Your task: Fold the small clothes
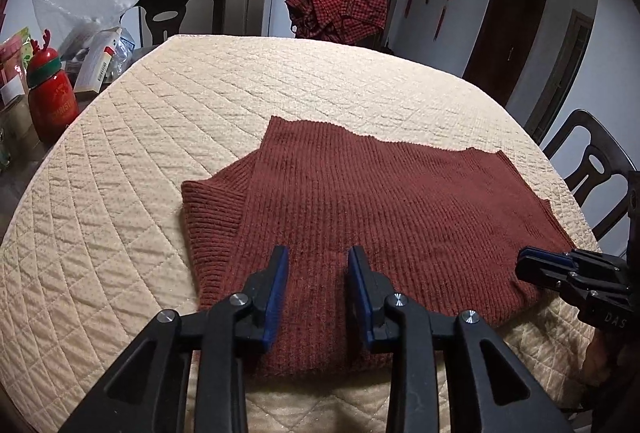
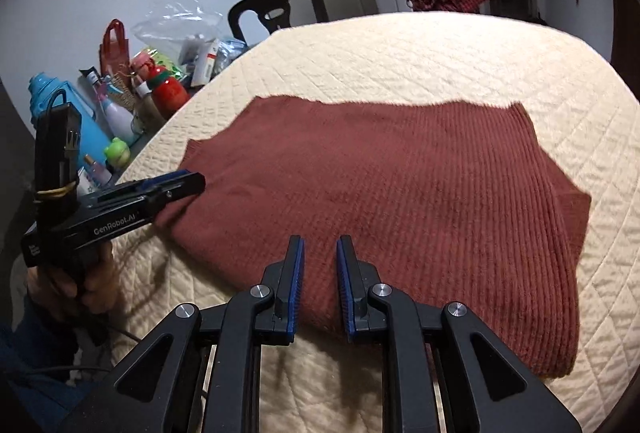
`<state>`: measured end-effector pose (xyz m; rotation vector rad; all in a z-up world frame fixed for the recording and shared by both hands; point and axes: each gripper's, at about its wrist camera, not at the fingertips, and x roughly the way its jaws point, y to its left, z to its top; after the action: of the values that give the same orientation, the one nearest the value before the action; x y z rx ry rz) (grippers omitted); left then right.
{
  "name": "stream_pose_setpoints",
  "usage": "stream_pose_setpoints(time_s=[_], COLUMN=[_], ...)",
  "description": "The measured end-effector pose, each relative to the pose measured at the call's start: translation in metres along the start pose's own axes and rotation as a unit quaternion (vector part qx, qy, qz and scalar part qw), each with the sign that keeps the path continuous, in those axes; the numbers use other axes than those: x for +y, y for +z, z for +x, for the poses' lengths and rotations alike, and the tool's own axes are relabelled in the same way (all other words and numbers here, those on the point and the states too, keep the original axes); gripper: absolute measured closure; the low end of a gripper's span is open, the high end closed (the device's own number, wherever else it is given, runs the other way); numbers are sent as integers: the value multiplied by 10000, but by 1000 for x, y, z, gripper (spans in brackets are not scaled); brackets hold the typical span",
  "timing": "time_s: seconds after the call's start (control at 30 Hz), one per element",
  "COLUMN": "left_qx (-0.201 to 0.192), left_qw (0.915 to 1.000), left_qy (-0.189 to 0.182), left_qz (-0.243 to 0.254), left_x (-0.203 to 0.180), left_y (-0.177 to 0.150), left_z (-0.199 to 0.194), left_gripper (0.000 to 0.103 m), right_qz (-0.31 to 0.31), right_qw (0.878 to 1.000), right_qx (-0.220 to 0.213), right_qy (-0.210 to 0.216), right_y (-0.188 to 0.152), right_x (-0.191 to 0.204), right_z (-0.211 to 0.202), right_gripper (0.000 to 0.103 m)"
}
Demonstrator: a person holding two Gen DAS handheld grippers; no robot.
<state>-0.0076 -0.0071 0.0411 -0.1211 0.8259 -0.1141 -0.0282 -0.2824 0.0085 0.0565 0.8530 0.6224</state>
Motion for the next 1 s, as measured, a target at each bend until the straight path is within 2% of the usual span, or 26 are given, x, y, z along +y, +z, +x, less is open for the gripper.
stream_pose_setpoints(time_s=[0.27, 0.43, 0.67, 0.87, 1.0], left_qx=[-126, -222, -218, -82, 65], left_qw=[9997, 9991, 9971, 9952, 9943], left_qy=[118, 235, 364, 237, -70], left_qz=[-144, -269, -629, -944, -1062], left_x=[11, 23, 51, 69, 72], left_y=[3, 6, 8, 4, 1], left_z=[-8, -10, -6, 2, 11], left_gripper=[63, 54, 50, 48, 46], right_qz=[-15, -7, 98, 90, 164], right_qw=[10000, 10000, 9999, 9999, 9997], right_qx=[-37, -32, 22, 71, 144], right_qy=[11, -47, 22, 68, 148], right_y=[7, 12, 19, 24, 32], right_x=[8, 11, 12, 13, 8], right_z=[8, 15, 26, 36, 46], right_gripper=[86, 86, 86, 86, 86])
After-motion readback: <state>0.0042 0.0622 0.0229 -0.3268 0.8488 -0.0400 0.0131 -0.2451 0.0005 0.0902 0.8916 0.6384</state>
